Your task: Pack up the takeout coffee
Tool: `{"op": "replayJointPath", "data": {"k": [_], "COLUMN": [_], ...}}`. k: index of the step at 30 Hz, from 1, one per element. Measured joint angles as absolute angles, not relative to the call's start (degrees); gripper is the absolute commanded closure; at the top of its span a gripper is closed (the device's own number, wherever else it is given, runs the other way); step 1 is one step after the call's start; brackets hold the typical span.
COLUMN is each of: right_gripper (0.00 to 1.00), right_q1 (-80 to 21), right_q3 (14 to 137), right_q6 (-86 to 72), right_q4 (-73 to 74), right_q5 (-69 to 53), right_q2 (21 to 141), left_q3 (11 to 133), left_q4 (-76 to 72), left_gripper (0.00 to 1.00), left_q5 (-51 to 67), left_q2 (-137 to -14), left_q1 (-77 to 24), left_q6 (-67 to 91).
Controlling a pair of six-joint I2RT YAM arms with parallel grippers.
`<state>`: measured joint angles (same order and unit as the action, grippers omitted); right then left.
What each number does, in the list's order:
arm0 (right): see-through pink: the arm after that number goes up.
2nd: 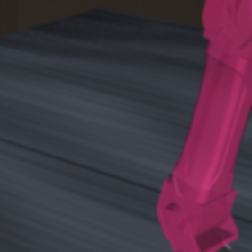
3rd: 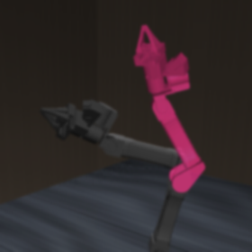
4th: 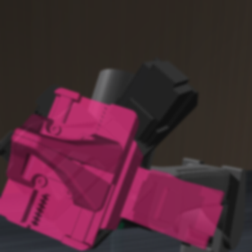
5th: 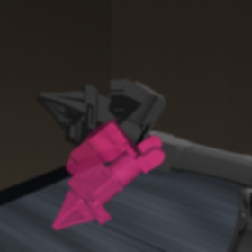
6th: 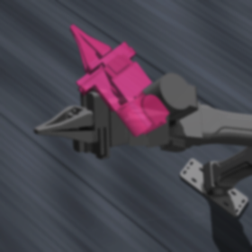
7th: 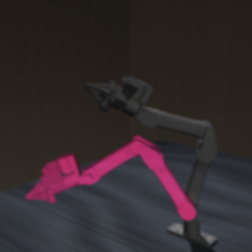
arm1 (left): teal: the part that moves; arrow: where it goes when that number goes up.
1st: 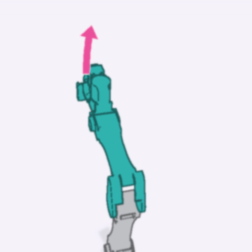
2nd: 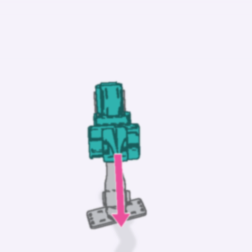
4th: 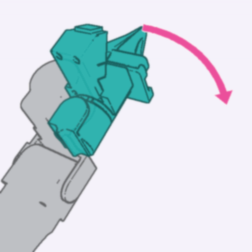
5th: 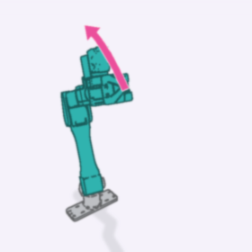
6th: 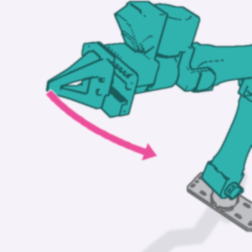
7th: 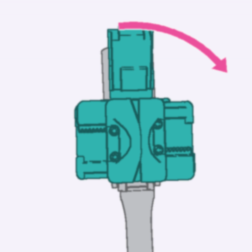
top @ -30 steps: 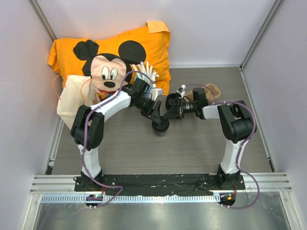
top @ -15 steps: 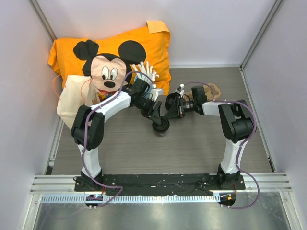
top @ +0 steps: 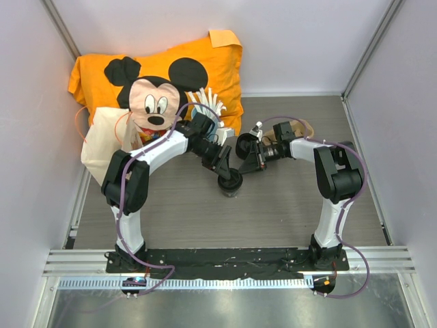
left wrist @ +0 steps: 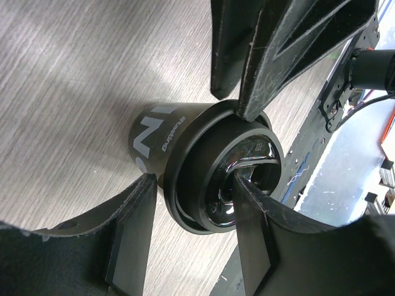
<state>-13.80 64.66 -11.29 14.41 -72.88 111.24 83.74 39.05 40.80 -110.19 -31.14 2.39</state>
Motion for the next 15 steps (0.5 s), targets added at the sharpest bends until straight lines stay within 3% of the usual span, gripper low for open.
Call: {"op": "replayJointPath", "data": {"k": [5,15], "right_gripper": [0.82,0.85], "right_q1": [-13.76,-13.93], "right_q3": [65.06,65.10], "right_q6": [-8.23,-6.35], "right_q4": [18.39,20.45], "right_q5": [-74.19,-73.82], "right_q2": [111.24,111.24], "left_q3": [83.74,83.74], "left_q4": [39.48,39.72], "left_gripper": [0.46,0.46], "left_q5": [40.80,40.49], "left_q2": [-110.19,-110.19], "left_q1": [-31.16,-31.42], "left_q6": [2.50,2.61]}}
